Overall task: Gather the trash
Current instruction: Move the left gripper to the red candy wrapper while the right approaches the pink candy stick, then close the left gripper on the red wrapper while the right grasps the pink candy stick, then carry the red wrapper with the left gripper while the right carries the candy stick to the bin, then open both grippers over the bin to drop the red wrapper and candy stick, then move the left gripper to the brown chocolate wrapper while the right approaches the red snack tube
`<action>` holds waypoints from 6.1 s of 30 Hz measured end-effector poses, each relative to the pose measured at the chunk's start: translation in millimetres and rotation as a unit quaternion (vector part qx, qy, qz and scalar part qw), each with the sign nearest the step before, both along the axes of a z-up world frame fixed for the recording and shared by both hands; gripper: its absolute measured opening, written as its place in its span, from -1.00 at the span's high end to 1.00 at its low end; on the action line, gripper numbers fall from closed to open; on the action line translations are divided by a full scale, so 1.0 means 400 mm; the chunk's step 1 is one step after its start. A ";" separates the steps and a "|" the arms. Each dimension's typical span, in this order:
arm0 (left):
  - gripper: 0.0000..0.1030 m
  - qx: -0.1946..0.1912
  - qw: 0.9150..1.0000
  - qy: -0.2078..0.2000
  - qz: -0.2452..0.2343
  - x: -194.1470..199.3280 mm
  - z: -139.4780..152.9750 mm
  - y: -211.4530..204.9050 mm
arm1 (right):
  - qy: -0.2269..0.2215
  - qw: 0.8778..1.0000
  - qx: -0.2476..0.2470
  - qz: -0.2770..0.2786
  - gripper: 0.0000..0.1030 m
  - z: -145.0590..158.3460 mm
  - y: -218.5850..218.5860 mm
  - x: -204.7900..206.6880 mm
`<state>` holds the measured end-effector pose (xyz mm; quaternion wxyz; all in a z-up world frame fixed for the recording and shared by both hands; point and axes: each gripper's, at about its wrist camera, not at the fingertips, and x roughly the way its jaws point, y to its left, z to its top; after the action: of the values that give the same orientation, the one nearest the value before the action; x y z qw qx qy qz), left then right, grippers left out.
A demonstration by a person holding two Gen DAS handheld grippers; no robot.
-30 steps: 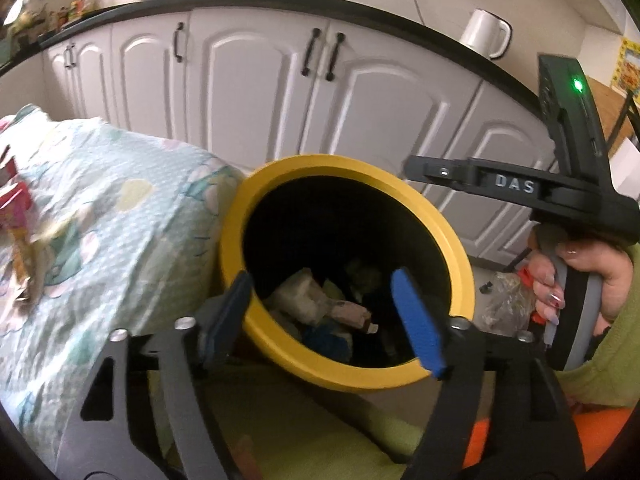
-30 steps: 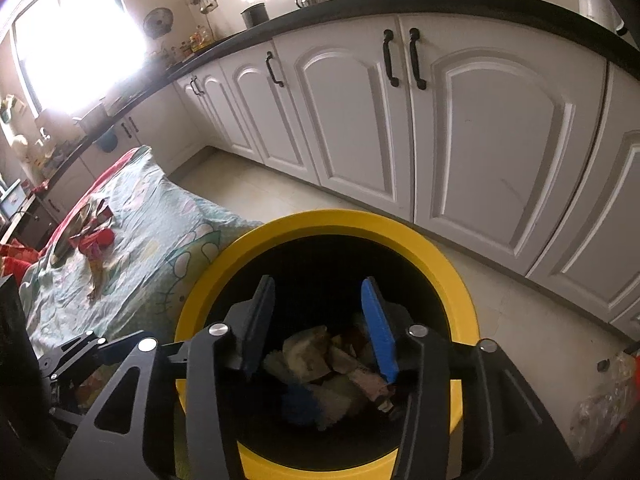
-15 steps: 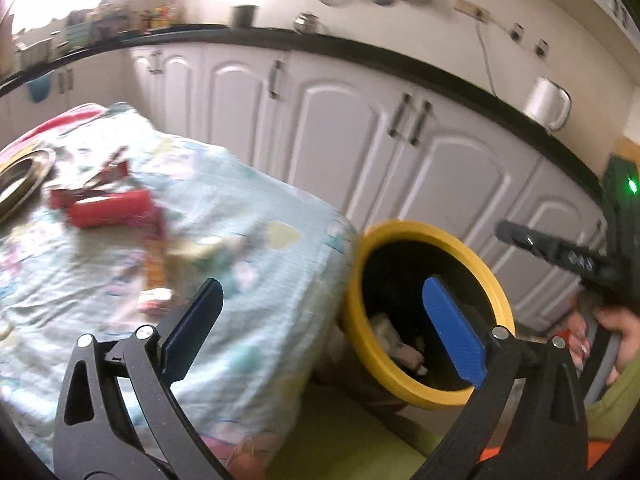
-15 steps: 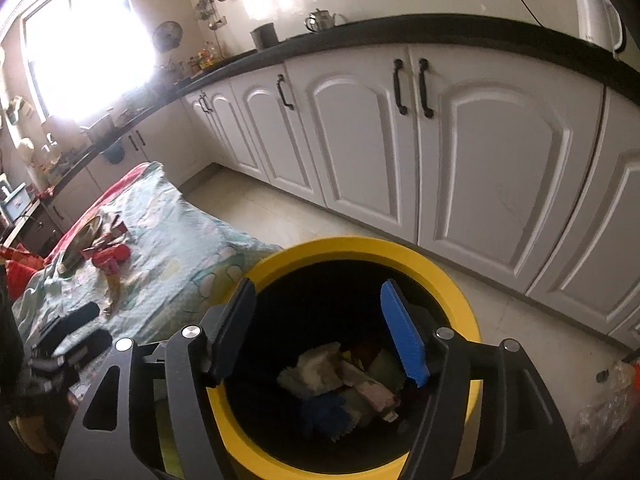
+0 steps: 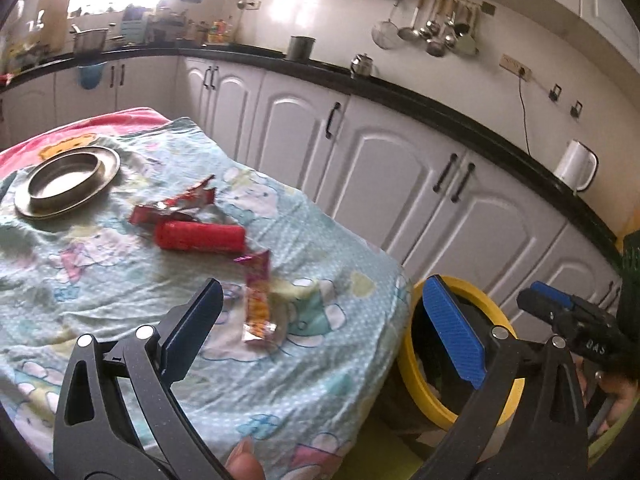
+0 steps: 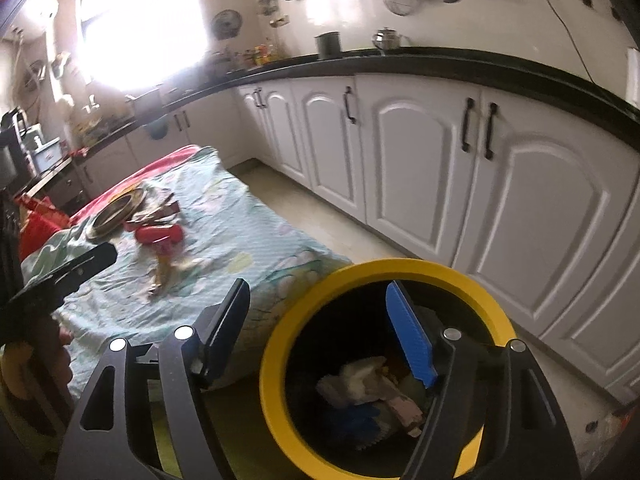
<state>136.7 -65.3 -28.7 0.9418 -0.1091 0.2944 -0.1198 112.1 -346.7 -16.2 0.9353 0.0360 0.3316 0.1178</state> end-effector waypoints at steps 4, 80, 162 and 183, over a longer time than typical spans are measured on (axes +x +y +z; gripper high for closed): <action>-0.78 -0.009 1.000 -0.004 0.016 -0.003 0.008 0.036 | -0.007 1.000 -0.001 0.017 -0.41 0.012 0.039 0.001; 0.71 -0.207 0.967 0.084 0.125 0.211 -0.075 0.367 | 0.095 0.966 -0.050 0.235 0.69 -0.154 0.521 0.148; -0.62 0.077 0.981 0.056 -0.167 0.019 -0.121 -0.308 | 0.104 0.982 0.084 -0.135 0.03 -0.132 -0.257 0.077; -0.78 0.011 0.999 0.019 0.030 0.064 -0.013 0.031 | 0.021 0.999 0.031 0.001 -0.54 -0.030 -0.010 0.066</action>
<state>162.3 -52.9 -34.0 0.9403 -0.1099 0.3103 -0.0866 138.5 -350.9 -28.0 0.9263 0.0667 0.3479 0.1282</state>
